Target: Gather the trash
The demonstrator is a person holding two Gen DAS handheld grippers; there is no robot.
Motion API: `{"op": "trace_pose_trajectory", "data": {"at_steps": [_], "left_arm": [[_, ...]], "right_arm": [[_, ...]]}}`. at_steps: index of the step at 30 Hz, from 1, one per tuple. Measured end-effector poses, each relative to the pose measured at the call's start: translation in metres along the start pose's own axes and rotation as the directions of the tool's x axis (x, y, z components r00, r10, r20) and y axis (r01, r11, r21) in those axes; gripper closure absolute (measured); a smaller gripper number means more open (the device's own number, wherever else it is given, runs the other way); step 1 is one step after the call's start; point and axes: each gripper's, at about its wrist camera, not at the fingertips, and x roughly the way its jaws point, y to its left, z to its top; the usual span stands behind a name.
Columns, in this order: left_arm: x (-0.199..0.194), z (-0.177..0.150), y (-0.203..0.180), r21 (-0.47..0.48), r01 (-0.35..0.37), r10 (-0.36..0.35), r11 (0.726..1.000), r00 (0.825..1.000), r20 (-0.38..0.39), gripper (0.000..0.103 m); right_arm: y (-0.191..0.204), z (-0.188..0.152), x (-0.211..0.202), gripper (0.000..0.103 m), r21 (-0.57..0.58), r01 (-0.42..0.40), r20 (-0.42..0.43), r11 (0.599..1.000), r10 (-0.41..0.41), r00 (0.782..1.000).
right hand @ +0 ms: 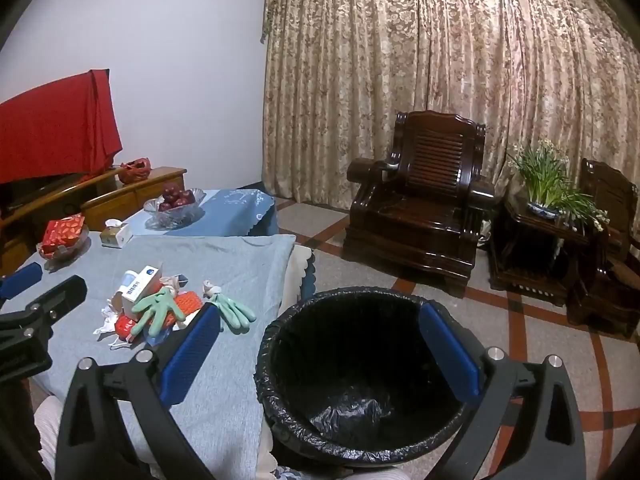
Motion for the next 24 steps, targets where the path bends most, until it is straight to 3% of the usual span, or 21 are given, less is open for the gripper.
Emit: {"op": "trace_pose_trajectory", "data": {"at_steps": [24], "left_arm": [[-0.0003,-0.0001,0.0000,-0.001,0.000,0.000,1.000,1.000,0.005,0.005]], "right_arm": [[0.0006,-0.0003,0.0010,0.006,0.002,-0.001,-0.001,1.000,0.001,1.000]]}}
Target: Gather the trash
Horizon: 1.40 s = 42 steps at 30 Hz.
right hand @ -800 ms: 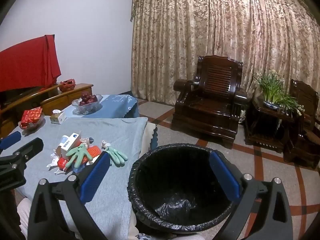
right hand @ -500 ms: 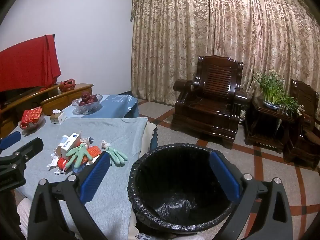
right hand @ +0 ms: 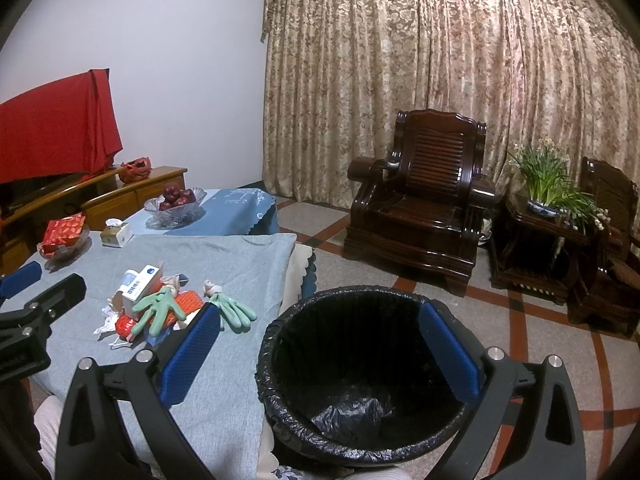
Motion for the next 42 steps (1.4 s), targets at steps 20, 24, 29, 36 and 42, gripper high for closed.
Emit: {"op": "trace_pose_trajectory", "data": {"at_steps": [20,24,29,36,42], "left_arm": [[0.0001,0.0000,0.0000,0.000,0.000,0.000,1.000,1.000,0.000,0.005],[0.0000,0.0000,0.0000,0.000,0.000,0.000,1.000,1.000,0.000,0.005],[0.0000,0.0000,0.0000,0.001,0.000,0.000,1.000,1.000,0.000,0.005],[0.0001,0.0000,0.0000,0.000,0.000,0.000,1.000,1.000,0.000,0.005],[0.0002,0.0001,0.0000,-0.001,0.000,0.000,1.000,1.000,-0.001,0.005]], "right_arm": [[0.0023,-0.0036,0.0050,0.006,0.002,-0.001,-0.005,1.000,0.001,1.000],[0.0014,-0.0027,0.0042,0.006,0.000,0.000,-0.005,1.000,0.000,1.000],[0.0012,-0.0031,0.0044,0.006,0.001,-0.001,-0.006,1.000,0.001,1.000],[0.0008,-0.0025,0.0041,0.006,0.000,0.000,-0.007,1.000,0.000,1.000],[0.0008,-0.0023,0.0043,0.006,0.000,-0.001,-0.007,1.000,0.001,1.000]]}}
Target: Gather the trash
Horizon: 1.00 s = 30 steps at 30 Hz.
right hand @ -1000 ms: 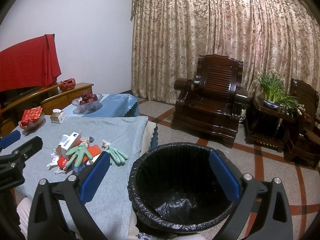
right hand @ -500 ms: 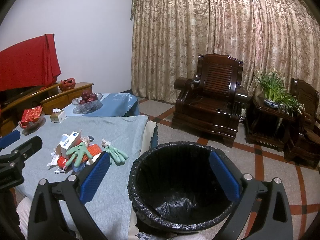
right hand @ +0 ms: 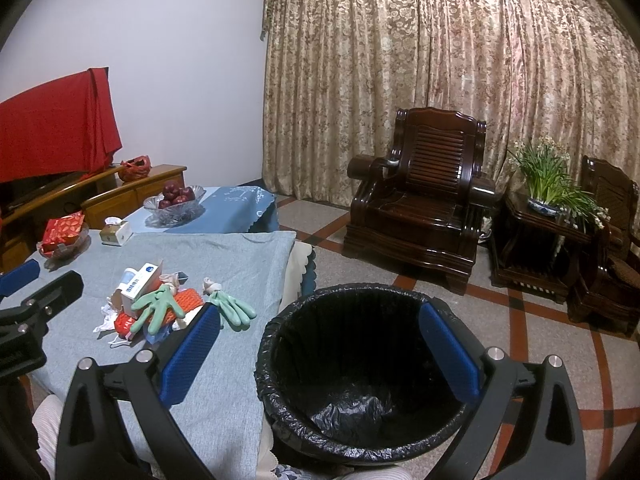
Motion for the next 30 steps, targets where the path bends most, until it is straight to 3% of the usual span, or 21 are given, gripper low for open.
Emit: {"op": "trace_pose_trajectory", "data": {"at_steps": [22,26,30], "left_arm": [[0.001,-0.001,0.002,-0.008,0.000,0.000,1.000,1.000,-0.008,0.005],[0.014,-0.013,0.015,-0.029,-0.015,0.014,0.999,0.999,-0.033,0.005],[0.035,-0.020,0.058,-0.053,-0.090,0.086,0.995,0.994,-0.063,0.005]], "right_arm": [[0.002,-0.006,0.011,0.006,-0.008,-0.011,-0.025,1.000,0.010,1.000],[0.011,-0.005,0.020,0.006,-0.014,-0.029,-0.043,0.999,0.029,0.999],[0.025,-0.003,0.033,0.006,-0.022,-0.059,-0.060,0.998,0.057,0.997]]}}
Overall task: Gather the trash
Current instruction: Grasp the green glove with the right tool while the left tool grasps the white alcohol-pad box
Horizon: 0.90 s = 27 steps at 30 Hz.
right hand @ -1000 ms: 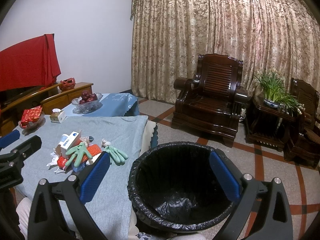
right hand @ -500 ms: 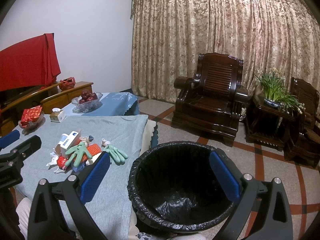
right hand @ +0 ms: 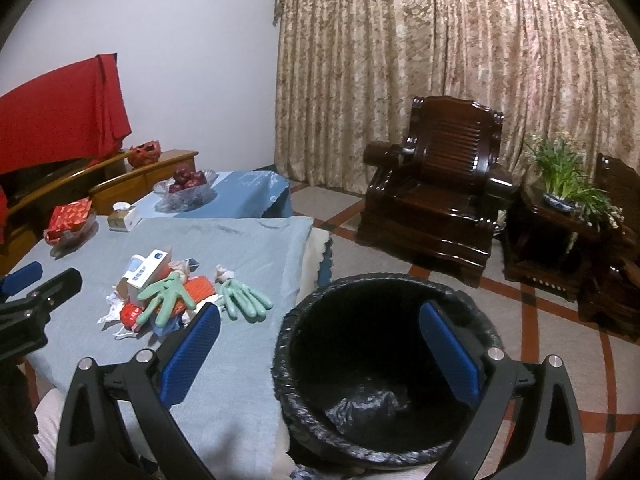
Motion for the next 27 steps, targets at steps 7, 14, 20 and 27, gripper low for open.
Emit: {"op": "trace_pose_trajectory", "data": {"at_steps": [7,14,20,27], "left_arm": [[0.021,-0.001,0.056,-0.053,-0.130,0.130,0.990,0.992,-0.002,0.005],[0.056,0.003,0.088,-0.080,-0.163,0.162,0.983,0.987,-0.017,0.005],[0.100,0.016,0.088,-0.064,-0.156,0.155,0.986,0.988,-0.010,0.005],[0.143,0.026,0.091,-0.066,-0.144,0.143,0.987,0.989,-0.025,0.005]], "right_arm": [[0.034,0.009,0.039,0.006,-0.010,-0.082,-0.011,0.997,0.082,0.997],[0.072,0.022,0.107,0.020,-0.052,-0.147,-0.049,0.988,0.145,0.988],[0.090,0.034,0.171,0.036,-0.012,-0.172,-0.094,0.985,0.170,0.981],[0.114,0.014,0.242,0.047,-0.027,-0.174,-0.227,0.984,0.163,0.960]]}}
